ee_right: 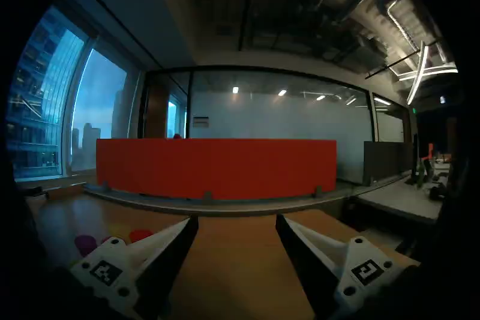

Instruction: Pour water

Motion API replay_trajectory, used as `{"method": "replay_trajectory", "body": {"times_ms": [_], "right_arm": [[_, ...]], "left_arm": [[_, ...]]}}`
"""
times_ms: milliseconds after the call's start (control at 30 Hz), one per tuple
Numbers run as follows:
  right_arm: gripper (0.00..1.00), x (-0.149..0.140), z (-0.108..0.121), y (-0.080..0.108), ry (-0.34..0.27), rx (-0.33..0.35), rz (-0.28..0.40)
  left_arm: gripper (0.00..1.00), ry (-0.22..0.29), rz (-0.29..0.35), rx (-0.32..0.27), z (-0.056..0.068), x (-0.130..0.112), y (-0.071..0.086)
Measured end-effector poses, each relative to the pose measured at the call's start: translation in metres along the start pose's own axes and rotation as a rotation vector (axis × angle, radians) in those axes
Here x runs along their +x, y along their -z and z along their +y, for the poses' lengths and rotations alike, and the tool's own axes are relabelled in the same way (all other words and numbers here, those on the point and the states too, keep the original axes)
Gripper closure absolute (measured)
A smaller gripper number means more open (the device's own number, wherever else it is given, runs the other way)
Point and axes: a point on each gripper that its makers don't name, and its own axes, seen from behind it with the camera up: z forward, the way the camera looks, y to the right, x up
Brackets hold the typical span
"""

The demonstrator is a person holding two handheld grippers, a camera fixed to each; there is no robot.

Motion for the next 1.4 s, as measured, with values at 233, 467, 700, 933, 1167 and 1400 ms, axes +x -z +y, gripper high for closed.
{"method": "replay_trajectory", "body": {"times_ms": [233, 467, 700, 933, 1167, 1400], "right_arm": [[0.0, -0.003, 0.007, 0.001, -0.007, -0.03, -0.003], [0.0, -0.001, 0.005, 0.002, -0.01, -0.033, -0.005], [0.0, 0.002, 0.001, 0.001, 0.001, -0.033, -0.005], [0.0, 0.002, -0.005, 0.001, 0.002, -0.025, -0.008], [0.0, 0.004, -0.008, -0.001, 0.004, -0.021, -0.007], [0.0, 0.006, -0.011, -0.001, 0.008, -0.019, -0.005]], "left_arm": [[0.14, -0.026, -0.026, -0.003, -0.009, -0.018, -0.002], [0.13, -0.03, -0.04, -0.013, -0.014, -0.029, -0.002], [0.13, -0.002, -0.039, -0.033, -0.017, -0.035, -0.003], [0.13, -0.003, -0.05, -0.036, -0.02, -0.042, -0.003], [0.13, -0.001, -0.063, -0.036, -0.022, -0.048, -0.004], [0.13, 0.009, -0.071, -0.038, -0.021, -0.053, -0.006]]}}
